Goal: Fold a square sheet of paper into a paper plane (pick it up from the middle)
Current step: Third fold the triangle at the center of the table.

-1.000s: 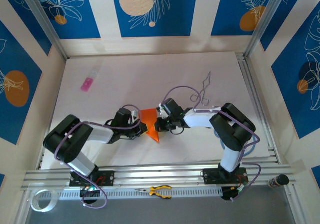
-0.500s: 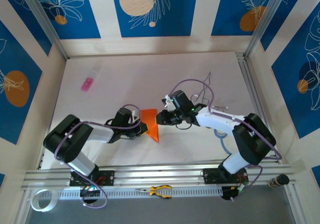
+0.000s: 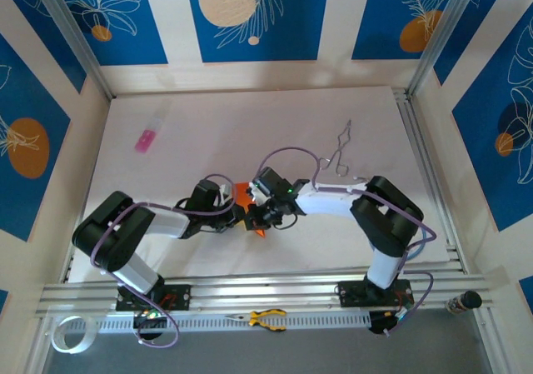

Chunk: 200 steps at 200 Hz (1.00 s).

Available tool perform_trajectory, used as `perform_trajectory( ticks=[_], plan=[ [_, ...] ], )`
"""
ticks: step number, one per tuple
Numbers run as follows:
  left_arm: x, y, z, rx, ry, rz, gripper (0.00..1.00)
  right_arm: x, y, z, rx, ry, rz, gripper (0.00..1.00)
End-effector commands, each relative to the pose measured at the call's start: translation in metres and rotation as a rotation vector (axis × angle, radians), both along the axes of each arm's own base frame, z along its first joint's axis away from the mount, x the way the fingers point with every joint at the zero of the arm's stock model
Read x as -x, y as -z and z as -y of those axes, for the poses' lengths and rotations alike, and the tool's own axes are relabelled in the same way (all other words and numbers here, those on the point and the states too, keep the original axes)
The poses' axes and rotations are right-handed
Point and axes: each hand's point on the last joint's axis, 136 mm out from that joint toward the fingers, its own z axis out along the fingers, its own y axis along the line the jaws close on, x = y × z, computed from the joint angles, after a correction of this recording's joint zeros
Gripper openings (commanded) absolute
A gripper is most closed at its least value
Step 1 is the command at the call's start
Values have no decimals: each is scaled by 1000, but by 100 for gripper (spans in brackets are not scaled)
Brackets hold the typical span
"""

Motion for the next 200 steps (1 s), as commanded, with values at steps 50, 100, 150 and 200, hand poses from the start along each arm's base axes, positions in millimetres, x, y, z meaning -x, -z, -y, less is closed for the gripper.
perform_trajectory(
  ticks=[50,100,150,200],
  plan=[
    [8,23,-9,-84,-1,-43,0,1,27,17,137,17,-22,3],
    [8,25,-9,-93,7,-49,0,10,36,30,148,33,-42,3],
    [9,27,-13,-118,0,-55,0,17,36,38,132,45,-55,4],
    [11,32,-18,-145,-9,-71,0,29,30,47,87,42,-70,4]
  ],
)
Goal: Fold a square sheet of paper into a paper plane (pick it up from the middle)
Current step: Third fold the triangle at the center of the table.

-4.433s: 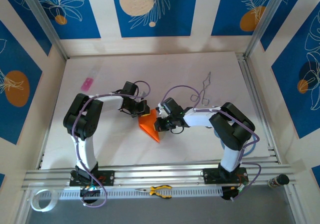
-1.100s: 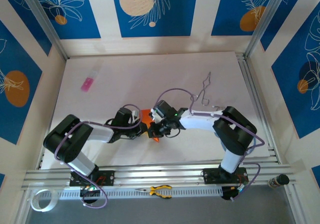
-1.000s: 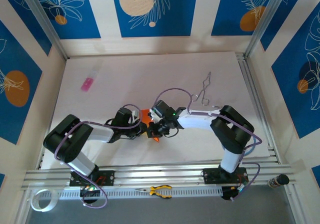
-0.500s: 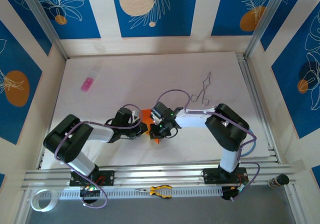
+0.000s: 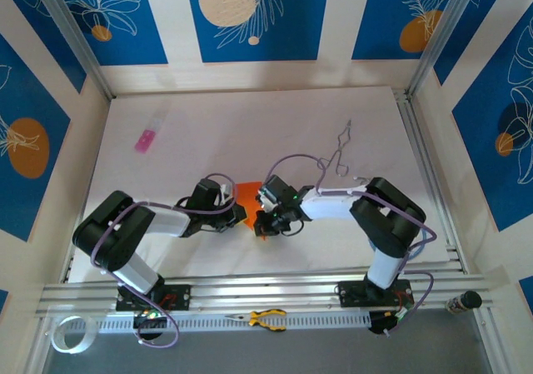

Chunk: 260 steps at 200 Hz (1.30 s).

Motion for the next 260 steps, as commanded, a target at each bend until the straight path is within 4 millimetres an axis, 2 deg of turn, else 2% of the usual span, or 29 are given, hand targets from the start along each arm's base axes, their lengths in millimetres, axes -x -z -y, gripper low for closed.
perform_trajectory(
  ticks=[1,38,59,73,103,123,167,196,222,260],
  plan=[
    [11,32,-18,-134,-20,-61,0,17,2,15,17,7,-61,4],
    [12,33,-20,-143,-23,-66,0,32,8,30,19,6,-86,5],
    [12,33,-20,-143,-25,-63,0,33,8,37,37,12,-73,5],
    [11,32,-20,-140,-25,-63,0,28,-3,36,17,15,-48,5],
    [10,28,-19,-129,-32,-56,0,11,-46,17,-105,10,35,6],
    [8,25,-18,-123,-33,-50,0,3,-57,3,-165,-1,23,7],
    [8,24,-17,-115,-36,-49,0,-25,-43,-19,-138,54,-14,7],
    [7,23,-16,-111,-37,-44,0,-33,-34,-28,-129,61,-47,7],
    [6,23,-14,-107,-34,-44,0,-34,-17,-23,-92,102,-81,7],
    [4,20,-12,-99,-28,-39,0,-23,9,3,-18,149,-123,6]
  ],
)
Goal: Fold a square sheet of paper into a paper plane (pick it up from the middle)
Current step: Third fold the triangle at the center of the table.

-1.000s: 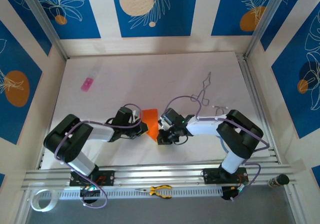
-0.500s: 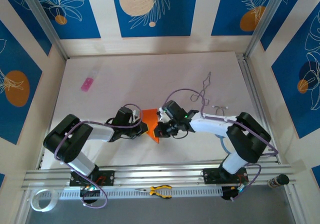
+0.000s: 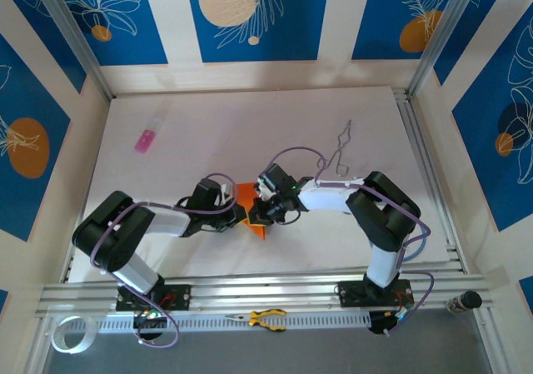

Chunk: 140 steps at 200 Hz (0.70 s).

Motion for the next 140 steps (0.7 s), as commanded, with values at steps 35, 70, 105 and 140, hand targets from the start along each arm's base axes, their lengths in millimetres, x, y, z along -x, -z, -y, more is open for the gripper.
perform_trajectory(
  ticks=[35,70,105,140],
  plan=[
    [-2,8,-7,-77,-15,-13,0,23,37,38,116,37,-97,4],
    [-11,-22,2,-31,4,64,0,22,38,41,128,36,-98,3],
    [-7,-39,-1,-54,1,97,2,19,37,40,135,41,-88,2],
    [-2,-32,0,-68,29,73,1,19,37,39,136,41,-92,2]
  ],
)
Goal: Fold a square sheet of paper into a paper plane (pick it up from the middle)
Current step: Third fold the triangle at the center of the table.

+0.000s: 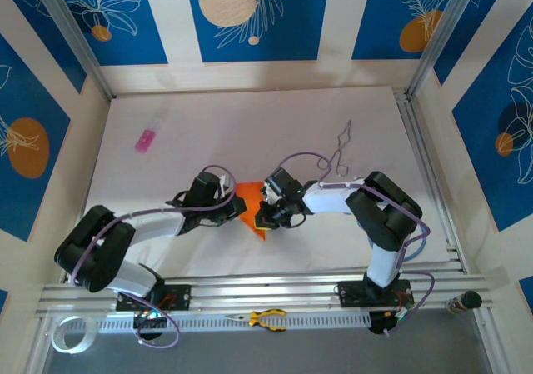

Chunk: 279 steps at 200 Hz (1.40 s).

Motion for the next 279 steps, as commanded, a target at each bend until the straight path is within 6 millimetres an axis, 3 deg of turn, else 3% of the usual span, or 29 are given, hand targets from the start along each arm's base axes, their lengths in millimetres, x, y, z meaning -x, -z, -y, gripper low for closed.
perform_trajectory(
  ticks=[1,27,84,181,242,259,279],
  plan=[
    [6,9,-1,-47,29,-20,1,12,22,24,121,16,-57,2],
    [5,21,0,-77,37,-35,0,13,24,25,125,13,-63,2],
    [-5,54,-27,-248,-3,-68,0,19,30,33,159,-3,-74,1],
    [-23,51,-67,-265,-83,-104,0,21,31,38,171,-31,-57,0],
    [-34,-23,-32,-59,-6,12,0,10,18,35,119,-111,11,0],
    [-31,-26,-15,-3,50,3,0,7,15,33,119,-128,22,0],
    [-24,-17,-2,11,87,-14,0,6,15,33,123,-129,25,0]
  ],
)
